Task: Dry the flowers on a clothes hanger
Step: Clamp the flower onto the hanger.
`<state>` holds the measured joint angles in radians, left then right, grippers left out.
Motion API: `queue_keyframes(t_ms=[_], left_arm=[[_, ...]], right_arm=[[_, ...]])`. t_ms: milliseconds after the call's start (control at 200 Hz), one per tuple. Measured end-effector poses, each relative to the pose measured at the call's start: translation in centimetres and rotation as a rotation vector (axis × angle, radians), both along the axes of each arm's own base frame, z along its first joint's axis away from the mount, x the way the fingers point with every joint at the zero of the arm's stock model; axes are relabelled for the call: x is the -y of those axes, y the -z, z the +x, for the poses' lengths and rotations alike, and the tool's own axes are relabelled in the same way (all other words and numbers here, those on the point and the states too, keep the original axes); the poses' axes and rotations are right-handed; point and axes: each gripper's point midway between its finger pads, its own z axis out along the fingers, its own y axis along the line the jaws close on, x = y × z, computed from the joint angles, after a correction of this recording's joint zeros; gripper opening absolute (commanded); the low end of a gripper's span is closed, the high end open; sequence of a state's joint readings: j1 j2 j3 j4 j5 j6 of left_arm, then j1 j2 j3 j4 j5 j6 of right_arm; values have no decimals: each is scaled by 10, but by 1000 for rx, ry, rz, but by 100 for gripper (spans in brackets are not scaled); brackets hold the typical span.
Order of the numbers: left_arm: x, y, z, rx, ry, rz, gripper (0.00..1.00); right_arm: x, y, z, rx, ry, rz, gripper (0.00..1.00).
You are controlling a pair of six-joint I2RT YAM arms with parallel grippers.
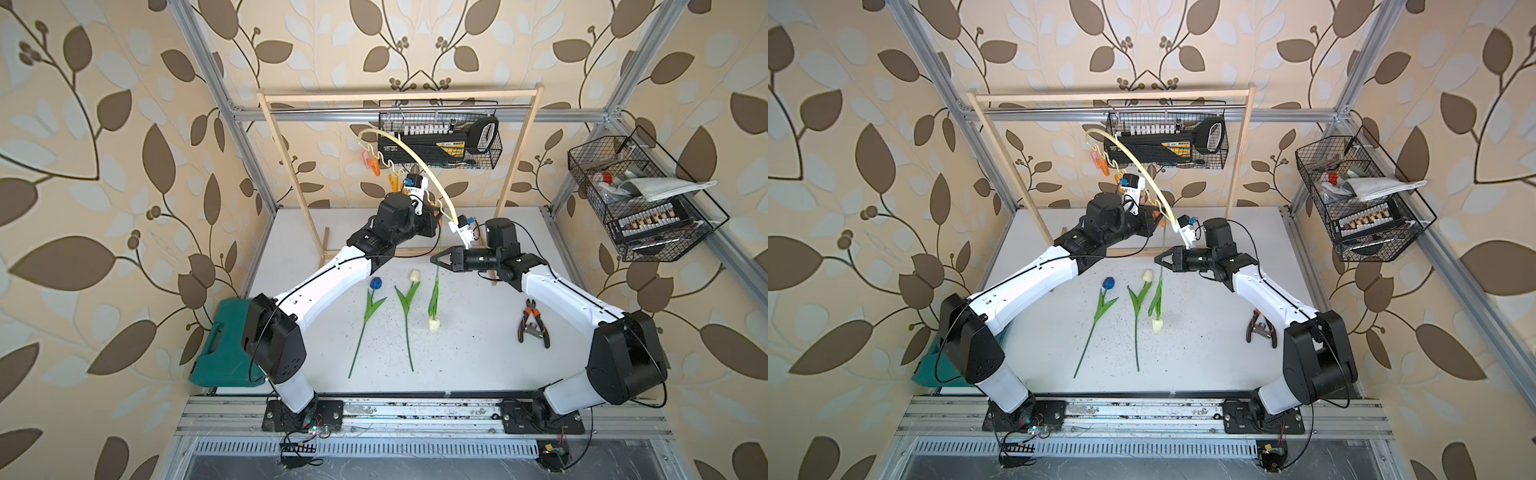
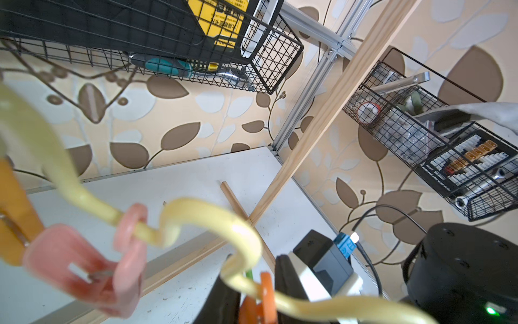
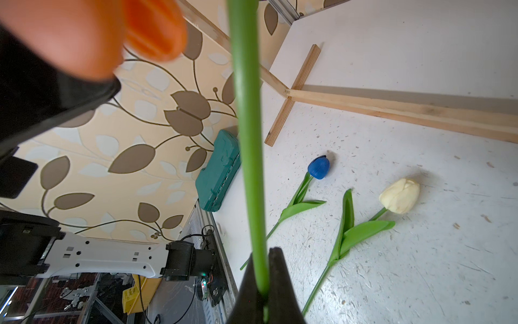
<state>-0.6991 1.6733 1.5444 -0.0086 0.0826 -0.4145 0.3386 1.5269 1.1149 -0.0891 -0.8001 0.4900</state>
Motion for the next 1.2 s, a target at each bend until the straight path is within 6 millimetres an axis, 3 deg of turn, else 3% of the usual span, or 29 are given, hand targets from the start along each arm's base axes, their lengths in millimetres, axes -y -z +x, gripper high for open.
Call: queue_keyframes(t_ms=[415, 895, 1200], left_arm=[[-4, -6, -5, 7, 3, 6, 23], [-4, -6, -5, 11, 3, 12, 22], [-4, -6, -5, 12, 2, 13, 22]], right_arm=[[-14, -5, -6, 1, -24, -24, 0], [-9, -6, -6, 14, -1, -61, 0], [-7, -23, -11, 53, -1, -45, 0]])
